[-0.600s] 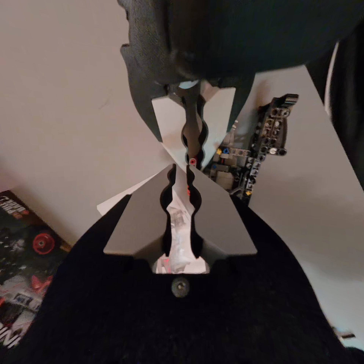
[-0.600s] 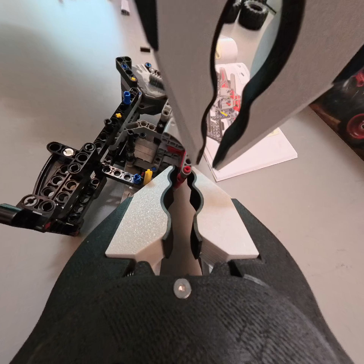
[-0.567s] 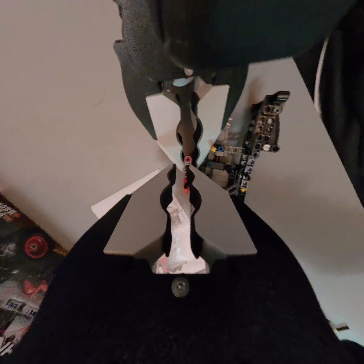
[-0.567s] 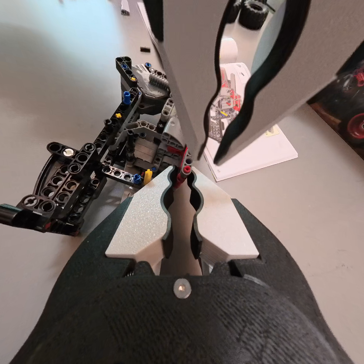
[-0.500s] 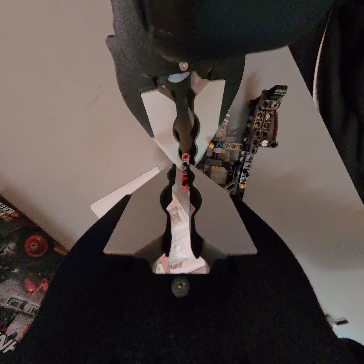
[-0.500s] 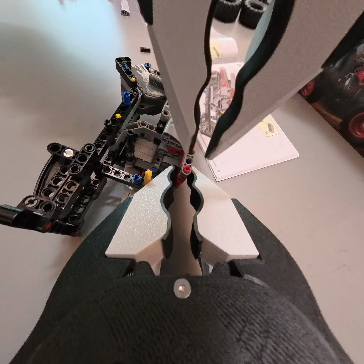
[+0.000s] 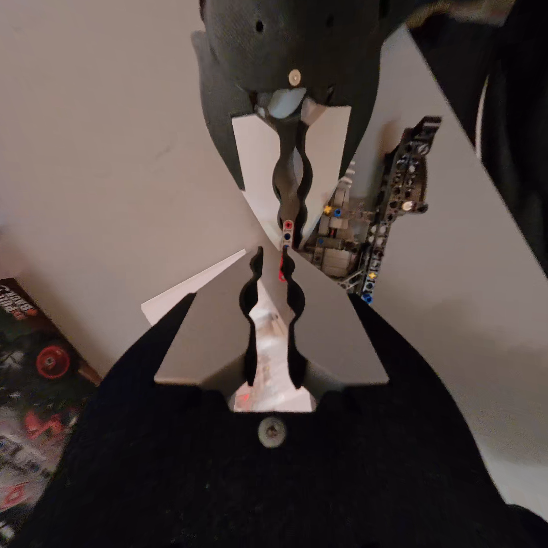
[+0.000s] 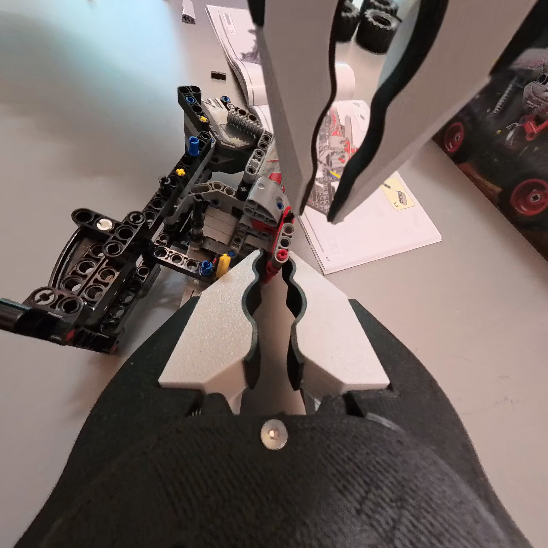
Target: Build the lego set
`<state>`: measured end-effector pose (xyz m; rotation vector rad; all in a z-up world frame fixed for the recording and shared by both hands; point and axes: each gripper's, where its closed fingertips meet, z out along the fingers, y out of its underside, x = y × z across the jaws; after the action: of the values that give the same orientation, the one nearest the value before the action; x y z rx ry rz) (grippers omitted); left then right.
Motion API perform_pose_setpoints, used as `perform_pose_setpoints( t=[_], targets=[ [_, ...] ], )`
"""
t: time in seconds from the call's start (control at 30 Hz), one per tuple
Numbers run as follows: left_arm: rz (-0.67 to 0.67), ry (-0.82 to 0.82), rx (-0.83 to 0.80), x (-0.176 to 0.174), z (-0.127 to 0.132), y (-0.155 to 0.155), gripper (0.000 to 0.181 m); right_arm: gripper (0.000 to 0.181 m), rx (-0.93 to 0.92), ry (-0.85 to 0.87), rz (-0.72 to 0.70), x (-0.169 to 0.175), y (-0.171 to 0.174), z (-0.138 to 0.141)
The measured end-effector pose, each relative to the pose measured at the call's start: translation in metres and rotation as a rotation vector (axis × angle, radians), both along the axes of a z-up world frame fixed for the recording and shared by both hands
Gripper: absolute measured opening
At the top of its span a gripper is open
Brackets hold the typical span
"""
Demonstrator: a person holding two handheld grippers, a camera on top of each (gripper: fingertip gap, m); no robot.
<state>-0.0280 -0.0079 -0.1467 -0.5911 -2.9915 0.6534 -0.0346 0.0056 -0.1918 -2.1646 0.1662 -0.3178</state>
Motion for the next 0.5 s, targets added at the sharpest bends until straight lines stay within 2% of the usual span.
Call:
perform_pose_setpoints(
  t=[0.03,0.23,0.5],
  targets=[
    [0.017,0.027,-0.046,-0.001,0.002,0.0,0.01,0.01,0.0,-0.001,0.0,0.0,0.0,0.0],
    [0.045,0.095,-0.192,-0.006,0.002,0.006,0.011,0.01,-0.001,0.014,0.003,0.0,0.0,-0.001],
    [0.06,0.185,-0.278,-0.006,-0.01,0.004,0.014,0.011,-0.002,0.004,0.003,0.0,0.0,0.0]
  ],
)
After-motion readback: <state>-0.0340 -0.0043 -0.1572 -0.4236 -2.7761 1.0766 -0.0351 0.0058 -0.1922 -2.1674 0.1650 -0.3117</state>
